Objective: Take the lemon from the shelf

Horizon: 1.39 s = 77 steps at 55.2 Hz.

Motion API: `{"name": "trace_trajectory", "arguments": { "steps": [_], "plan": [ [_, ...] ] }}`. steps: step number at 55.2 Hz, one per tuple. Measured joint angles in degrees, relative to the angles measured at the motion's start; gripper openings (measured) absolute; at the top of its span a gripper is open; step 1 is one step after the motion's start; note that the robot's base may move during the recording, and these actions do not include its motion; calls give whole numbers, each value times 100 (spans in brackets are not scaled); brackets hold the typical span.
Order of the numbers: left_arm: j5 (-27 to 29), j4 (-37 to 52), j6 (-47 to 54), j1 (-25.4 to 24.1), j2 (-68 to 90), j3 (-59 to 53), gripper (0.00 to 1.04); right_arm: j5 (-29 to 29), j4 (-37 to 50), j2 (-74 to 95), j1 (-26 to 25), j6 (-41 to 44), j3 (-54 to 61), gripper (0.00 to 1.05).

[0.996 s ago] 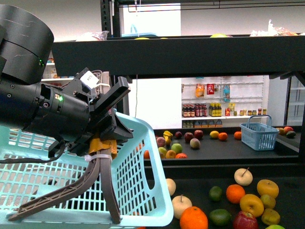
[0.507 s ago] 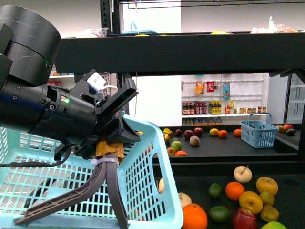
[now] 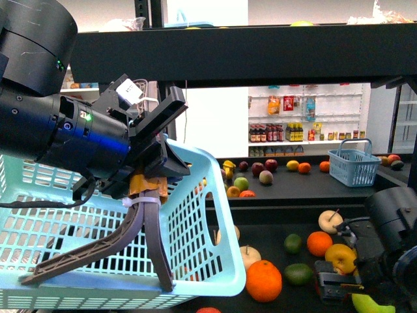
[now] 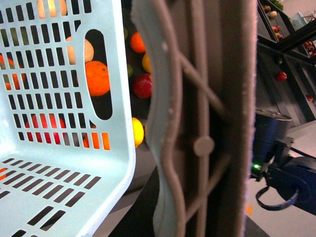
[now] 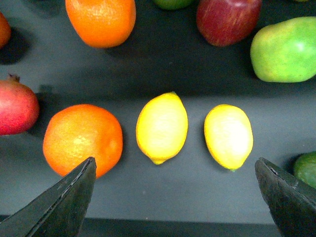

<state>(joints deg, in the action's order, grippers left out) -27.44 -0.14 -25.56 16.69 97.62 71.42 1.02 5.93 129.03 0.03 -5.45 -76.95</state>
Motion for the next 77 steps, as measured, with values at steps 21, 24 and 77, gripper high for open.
{"name": "trace_trajectory", "arguments": {
  "steps": [21, 24, 77],
  "plan": [
    [-7, 0, 0, 0, 0, 0, 12, -369, -966, 1790, 188, 190, -2002, 97],
    [-4, 0, 0, 0, 0, 0, 12, -374, -1014, 1950, 188, 192, -2170, 97],
    [-2, 0, 2, 0, 0, 0, 12, -673, -1659, 3571, 378, 251, -4009, 97]
  ]
}}
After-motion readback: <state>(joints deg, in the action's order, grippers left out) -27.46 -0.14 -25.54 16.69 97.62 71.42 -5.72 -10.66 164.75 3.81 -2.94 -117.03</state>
